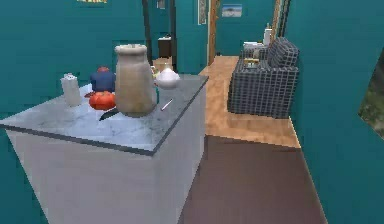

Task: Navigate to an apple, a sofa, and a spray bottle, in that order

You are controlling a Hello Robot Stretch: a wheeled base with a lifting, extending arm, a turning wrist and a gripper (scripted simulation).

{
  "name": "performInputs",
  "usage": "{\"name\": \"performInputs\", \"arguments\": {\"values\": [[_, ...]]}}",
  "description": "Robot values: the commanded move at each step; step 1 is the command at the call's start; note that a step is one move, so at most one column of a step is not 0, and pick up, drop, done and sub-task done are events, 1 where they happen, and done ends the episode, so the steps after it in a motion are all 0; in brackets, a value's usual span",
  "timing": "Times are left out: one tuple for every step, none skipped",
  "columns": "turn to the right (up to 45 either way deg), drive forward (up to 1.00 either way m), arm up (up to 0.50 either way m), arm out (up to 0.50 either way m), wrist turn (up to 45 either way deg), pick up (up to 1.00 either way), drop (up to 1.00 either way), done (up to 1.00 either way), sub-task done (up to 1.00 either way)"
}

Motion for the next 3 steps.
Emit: {"name": "performInputs", "arguments": {"values": [[15.0,0.00,0.00,0.00,0.0,0.00,0.00,0.00,0.00],[0.0,0.30,0.00,0.00,0.0,0.00,0.00,0.00,0.00],[9.0,0.00,0.00,0.00,0.0,0.00,0.00,0.00,0.00]]}}
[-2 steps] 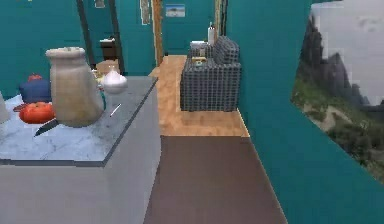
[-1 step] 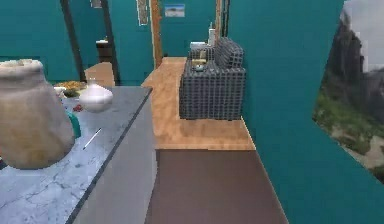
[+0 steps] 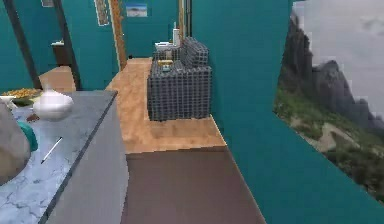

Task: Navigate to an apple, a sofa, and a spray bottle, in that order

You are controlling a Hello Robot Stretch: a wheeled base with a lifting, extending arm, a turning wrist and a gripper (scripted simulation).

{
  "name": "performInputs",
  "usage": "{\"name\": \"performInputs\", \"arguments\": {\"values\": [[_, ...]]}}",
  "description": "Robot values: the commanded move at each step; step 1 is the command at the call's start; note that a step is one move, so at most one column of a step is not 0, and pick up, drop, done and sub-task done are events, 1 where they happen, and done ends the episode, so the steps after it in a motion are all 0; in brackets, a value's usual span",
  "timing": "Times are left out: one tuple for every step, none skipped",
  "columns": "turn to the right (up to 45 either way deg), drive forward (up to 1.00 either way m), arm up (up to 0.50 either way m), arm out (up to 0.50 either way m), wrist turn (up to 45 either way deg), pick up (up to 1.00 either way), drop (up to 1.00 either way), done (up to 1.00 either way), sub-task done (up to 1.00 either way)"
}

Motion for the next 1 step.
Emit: {"name": "performInputs", "arguments": {"values": [[0.0,1.00,0.00,0.00,0.0,0.00,0.00,0.00,0.00]]}}
